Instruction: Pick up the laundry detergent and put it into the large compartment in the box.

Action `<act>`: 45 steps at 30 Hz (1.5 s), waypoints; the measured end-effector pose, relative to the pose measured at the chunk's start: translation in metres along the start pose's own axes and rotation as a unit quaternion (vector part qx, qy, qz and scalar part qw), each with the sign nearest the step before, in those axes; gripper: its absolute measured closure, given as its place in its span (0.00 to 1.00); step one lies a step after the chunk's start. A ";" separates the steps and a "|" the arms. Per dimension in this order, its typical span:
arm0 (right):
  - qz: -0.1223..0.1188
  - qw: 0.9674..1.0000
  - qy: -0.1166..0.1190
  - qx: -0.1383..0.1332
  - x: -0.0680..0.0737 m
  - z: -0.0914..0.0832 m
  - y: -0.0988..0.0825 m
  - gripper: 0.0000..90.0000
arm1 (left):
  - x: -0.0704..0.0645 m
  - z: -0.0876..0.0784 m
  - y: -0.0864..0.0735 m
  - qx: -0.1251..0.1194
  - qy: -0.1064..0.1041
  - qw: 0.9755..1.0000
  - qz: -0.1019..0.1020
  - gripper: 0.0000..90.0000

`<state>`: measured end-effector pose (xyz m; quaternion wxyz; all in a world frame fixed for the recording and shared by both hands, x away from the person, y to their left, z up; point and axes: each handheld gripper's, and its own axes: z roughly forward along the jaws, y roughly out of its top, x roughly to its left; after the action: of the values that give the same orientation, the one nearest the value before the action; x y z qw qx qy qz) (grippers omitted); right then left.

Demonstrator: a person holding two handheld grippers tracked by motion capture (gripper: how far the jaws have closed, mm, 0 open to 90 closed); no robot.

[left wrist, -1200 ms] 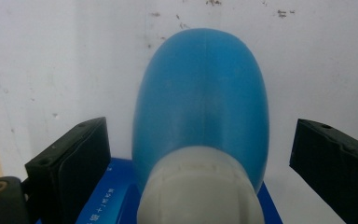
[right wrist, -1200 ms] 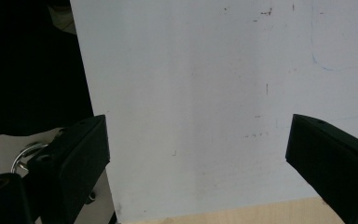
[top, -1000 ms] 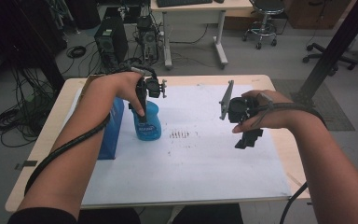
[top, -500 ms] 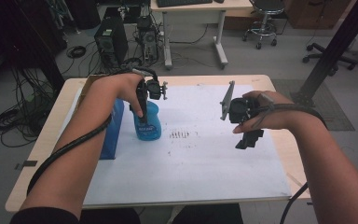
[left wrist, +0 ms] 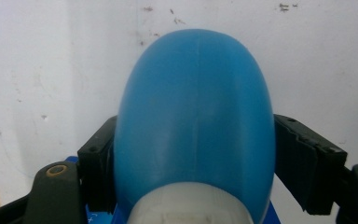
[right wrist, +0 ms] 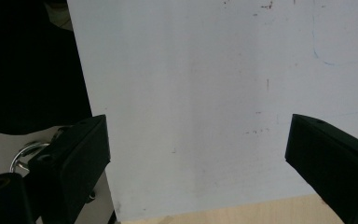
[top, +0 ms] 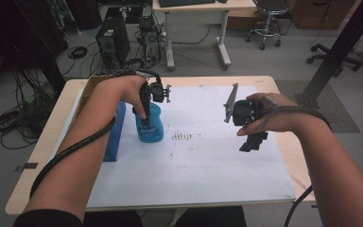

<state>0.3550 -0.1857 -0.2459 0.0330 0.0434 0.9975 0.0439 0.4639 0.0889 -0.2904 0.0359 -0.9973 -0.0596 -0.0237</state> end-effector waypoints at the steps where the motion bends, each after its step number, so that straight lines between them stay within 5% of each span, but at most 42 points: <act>1: 0.000 1.000 0.000 0.000 0.000 0.000 0.000 0.07 | 0.000 0.000 0.000 0.004 0.000 1.000 0.001 0.29; 18: 0.000 1.000 -0.003 -0.001 0.001 0.001 0.000 0.07 | 0.001 0.002 0.002 0.009 0.015 1.000 0.002 0.40; 25: 0.000 1.000 -0.003 -0.001 0.001 0.001 -0.001 0.07 | 0.002 0.002 0.004 0.014 0.014 1.000 -0.023 0.41; 37: 0.003 1.000 -0.006 0.001 0.005 -0.001 -0.004 0.08 | 0.001 0.001 0.001 0.001 0.019 1.000 -0.024 0.42; 45: 0.001 1.000 -0.007 -0.001 0.006 -0.003 -0.004 0.08 | -0.003 -0.014 -0.001 -0.004 0.022 0.999 -0.024 0.42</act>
<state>0.3482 -0.1896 -0.2436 0.0403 0.0448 0.9972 0.0448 0.4600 0.0884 -0.2761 0.0323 -0.9949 -0.0831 -0.0472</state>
